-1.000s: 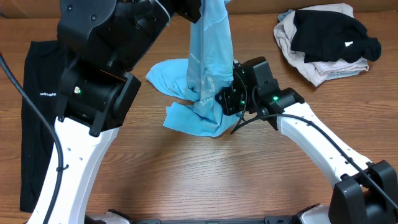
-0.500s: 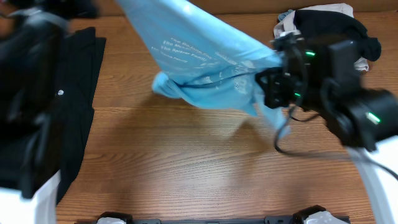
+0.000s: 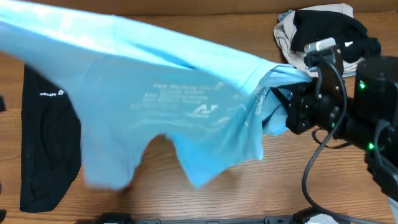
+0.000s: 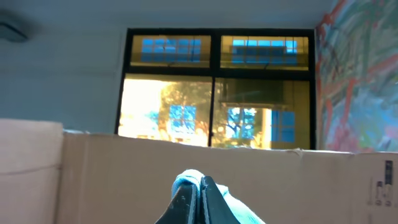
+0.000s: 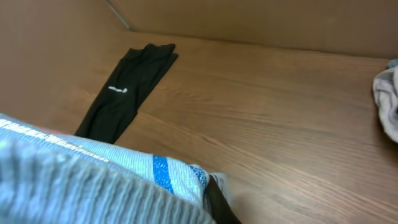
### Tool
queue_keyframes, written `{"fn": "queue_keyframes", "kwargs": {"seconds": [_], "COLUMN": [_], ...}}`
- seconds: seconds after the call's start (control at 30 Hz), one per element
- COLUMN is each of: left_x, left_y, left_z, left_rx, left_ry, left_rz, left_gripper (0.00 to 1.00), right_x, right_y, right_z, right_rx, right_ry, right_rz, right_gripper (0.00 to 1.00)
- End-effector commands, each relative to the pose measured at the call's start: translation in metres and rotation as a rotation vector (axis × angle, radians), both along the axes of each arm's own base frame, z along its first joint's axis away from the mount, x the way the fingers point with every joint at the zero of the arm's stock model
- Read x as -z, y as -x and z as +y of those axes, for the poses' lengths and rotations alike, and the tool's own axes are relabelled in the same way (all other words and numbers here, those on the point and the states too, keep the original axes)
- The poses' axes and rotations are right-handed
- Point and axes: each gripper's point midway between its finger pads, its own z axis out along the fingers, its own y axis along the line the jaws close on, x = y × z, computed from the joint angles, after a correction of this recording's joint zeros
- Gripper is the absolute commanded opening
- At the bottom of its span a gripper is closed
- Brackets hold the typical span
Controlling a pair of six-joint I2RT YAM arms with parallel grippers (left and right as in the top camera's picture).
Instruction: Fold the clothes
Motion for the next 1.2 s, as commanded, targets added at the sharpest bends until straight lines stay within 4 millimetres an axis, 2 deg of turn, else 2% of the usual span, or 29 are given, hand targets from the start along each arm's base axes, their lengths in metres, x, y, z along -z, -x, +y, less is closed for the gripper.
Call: {"fn": "queue_keyframes", "kwargs": {"seconds": [0.0, 0.1, 0.2, 0.4, 0.57, 0.7, 0.8, 0.93, 1.03, 1.17], "left_x": [-0.007, 0.001, 0.014, 0.057, 0.114, 0.166, 0.206, 0.259, 0.292, 0.324], "left_y": [0.017, -0.001, -0.033, -0.126, -0.218, -0.28, -0.318, -0.359, -0.378, -0.392], "left_z": [0.027, 0.027, 0.026, 0.023, 0.015, 0.001, -0.012, -0.035, -0.057, -0.09], "left_rx": [-0.179, -0.179, -0.175, -0.174, -0.134, -0.061, 0.002, 0.079, 0.119, 0.173], "left_ry": [0.017, 0.011, 0.002, -0.018, -0.052, -0.085, -0.105, -0.128, -0.145, -0.173], "left_rz": [-0.02, 0.027, 0.099, 0.282, 0.459, 0.584, 0.669, 0.773, 0.834, 0.89], "left_gripper": [0.04, 0.04, 0.04, 0.04, 0.04, 0.04, 0.04, 0.04, 0.04, 0.04], "right_x": [-0.002, 0.006, 0.017, 0.053, 0.092, 0.124, 0.15, 0.187, 0.213, 0.234], "right_y": [0.004, 0.004, -0.001, -0.031, -0.069, -0.103, -0.132, -0.163, -0.174, -0.18], "right_z": [-0.013, -0.014, -0.015, -0.027, -0.031, -0.034, -0.048, -0.081, -0.109, -0.143], "right_rx": [0.071, 0.084, 0.122, 0.268, 0.352, 0.39, 0.442, 0.527, 0.58, 0.631], "right_ry": [0.007, 0.007, 0.007, 0.086, 0.183, 0.218, 0.228, 0.239, 0.254, 0.261], "right_rz": [0.009, 0.052, 0.113, 0.246, 0.337, 0.406, 0.453, 0.528, 0.594, 0.654], "right_gripper": [0.04, 0.04, 0.04, 0.04, 0.04, 0.04, 0.04, 0.04, 0.04, 0.04]}}
